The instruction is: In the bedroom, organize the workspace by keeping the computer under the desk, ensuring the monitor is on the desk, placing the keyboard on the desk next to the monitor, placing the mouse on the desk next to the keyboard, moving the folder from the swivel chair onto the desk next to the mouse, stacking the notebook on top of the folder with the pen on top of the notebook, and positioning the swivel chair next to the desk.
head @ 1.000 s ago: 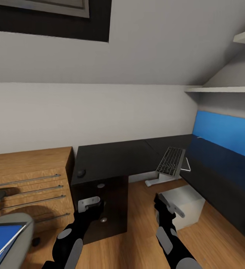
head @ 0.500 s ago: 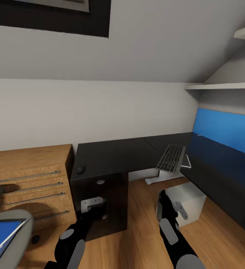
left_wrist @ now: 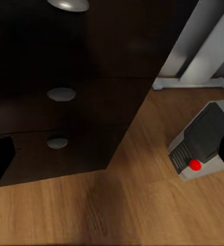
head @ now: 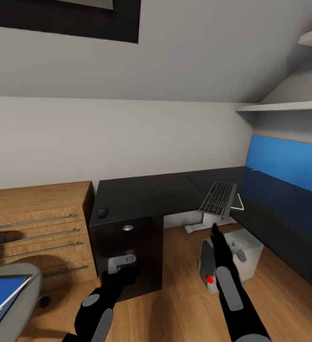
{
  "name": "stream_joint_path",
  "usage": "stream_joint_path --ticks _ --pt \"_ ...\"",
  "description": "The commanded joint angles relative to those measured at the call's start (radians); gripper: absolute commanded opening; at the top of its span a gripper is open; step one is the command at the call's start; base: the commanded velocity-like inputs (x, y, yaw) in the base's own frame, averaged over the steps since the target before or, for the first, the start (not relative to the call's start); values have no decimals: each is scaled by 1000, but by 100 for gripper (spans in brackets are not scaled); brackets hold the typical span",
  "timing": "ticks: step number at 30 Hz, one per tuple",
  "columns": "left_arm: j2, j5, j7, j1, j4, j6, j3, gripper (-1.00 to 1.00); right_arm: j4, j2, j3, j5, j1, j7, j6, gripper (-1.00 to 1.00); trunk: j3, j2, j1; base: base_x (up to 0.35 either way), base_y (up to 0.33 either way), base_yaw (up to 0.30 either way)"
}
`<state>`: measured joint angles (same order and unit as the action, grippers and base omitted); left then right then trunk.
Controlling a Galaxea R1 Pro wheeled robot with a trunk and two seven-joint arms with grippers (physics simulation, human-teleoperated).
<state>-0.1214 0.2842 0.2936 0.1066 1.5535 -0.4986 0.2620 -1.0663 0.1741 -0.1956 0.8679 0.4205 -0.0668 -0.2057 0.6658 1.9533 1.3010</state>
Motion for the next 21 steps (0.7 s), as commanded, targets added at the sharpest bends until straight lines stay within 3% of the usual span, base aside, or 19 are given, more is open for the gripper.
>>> stream_joint_path --ticks 1,3,4,5,8,14,21 --pt "0 10 9 1 -1 -3 6 100 -12 0 0 19 -2 -1 10 100 1 1 0 0 0 0" --pt "1 10 9 1 -4 -3 16 100 -28 0 -1 41 -4 -1 35 100 1 1 0 0 0 0" --pt "2 10 9 1 -16 -2 39 100 -46 0 -3 97 -7 -1 86 100 1 1 0 0 0 0" --pt "3 10 9 1 -21 -2 45 100 -50 0 -3 119 -8 -1 102 100 1 1 0 0 0 0" --pt "3 10 8 1 -39 -2 65 100 -57 -1 -4 149 -9 -1 121 100 1 1 0 3 0 0" --pt "3 9 7 1 -65 -2 123 100 -63 -13 -5 162 -9 2 128 100 1 1 0 132 0 0" --pt "3 9 7 1 -77 -2 144 100 -62 -16 -5 163 -9 4 127 100 1 1 0 290 0 0"
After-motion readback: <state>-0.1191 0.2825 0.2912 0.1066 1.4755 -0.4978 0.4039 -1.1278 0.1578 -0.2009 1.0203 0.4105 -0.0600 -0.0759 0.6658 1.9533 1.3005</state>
